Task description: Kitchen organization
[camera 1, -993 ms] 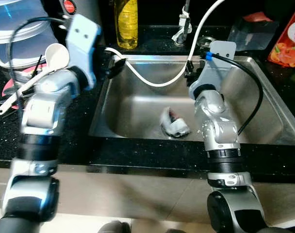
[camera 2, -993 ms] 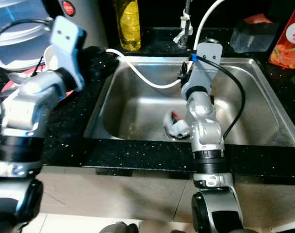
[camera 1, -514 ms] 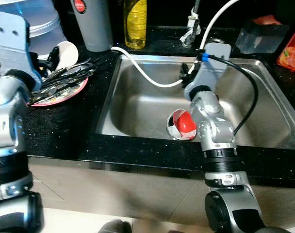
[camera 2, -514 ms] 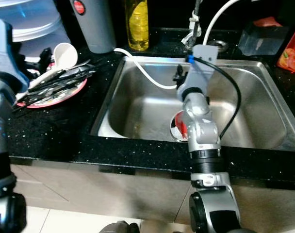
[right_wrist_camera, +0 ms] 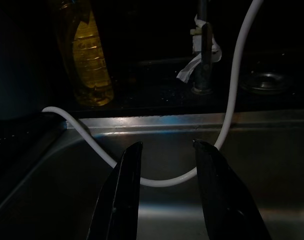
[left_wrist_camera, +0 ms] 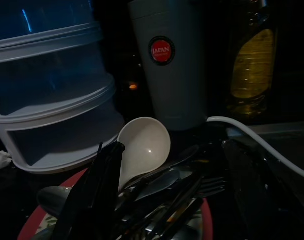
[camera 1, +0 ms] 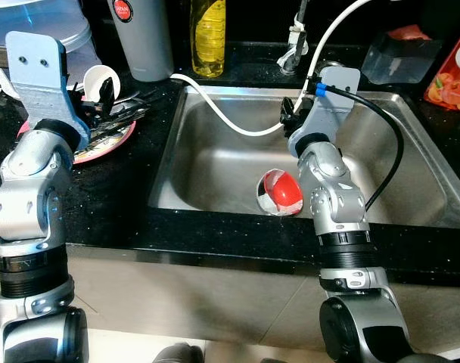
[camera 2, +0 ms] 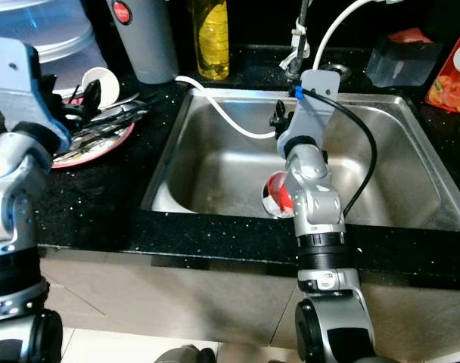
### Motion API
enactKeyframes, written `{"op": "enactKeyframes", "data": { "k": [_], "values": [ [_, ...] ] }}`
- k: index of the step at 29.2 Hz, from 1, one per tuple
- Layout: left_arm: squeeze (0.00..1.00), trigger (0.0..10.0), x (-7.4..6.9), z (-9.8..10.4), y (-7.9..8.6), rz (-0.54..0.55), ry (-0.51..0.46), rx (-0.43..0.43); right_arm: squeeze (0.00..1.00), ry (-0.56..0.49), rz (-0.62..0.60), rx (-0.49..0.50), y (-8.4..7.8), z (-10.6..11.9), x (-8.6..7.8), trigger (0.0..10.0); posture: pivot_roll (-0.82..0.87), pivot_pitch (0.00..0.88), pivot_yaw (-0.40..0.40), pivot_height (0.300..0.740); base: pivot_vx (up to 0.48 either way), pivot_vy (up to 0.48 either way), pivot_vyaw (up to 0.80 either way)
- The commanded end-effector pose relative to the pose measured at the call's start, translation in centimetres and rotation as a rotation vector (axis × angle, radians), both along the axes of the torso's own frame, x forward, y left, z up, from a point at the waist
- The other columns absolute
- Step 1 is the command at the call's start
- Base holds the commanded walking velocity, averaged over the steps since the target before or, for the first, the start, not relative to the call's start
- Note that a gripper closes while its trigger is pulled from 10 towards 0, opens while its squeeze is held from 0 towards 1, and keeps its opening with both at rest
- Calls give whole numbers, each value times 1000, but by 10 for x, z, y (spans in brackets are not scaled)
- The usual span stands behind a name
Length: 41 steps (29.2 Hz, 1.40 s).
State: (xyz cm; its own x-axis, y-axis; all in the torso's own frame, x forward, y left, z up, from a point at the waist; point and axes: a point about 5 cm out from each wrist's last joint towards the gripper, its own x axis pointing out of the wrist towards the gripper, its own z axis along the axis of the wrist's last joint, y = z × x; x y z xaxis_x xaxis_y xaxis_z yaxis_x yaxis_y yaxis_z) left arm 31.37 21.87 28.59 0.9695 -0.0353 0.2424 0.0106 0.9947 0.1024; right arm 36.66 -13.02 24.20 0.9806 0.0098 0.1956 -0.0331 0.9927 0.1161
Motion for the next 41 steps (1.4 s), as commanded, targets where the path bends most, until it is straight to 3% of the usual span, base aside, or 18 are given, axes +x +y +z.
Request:
{"op": "enactKeyframes", "data": {
  "k": [1,15,41],
  "values": [
    [0,10000,-1,0,-1,0,1,-21,0,5,7,3,1,-1,1,10000,122,38,36,740,0,480,0],
    [0,10000,1,-4,2,24,17,-19,0,6,5,3,1,-1,2,10000,121,41,36,740,0,460,0],
    [0,10000,4,-12,-11,-6,51,44,0,9,0,2,0,-3,2,10000,119,46,38,740,0,0,0]
  ]
}}
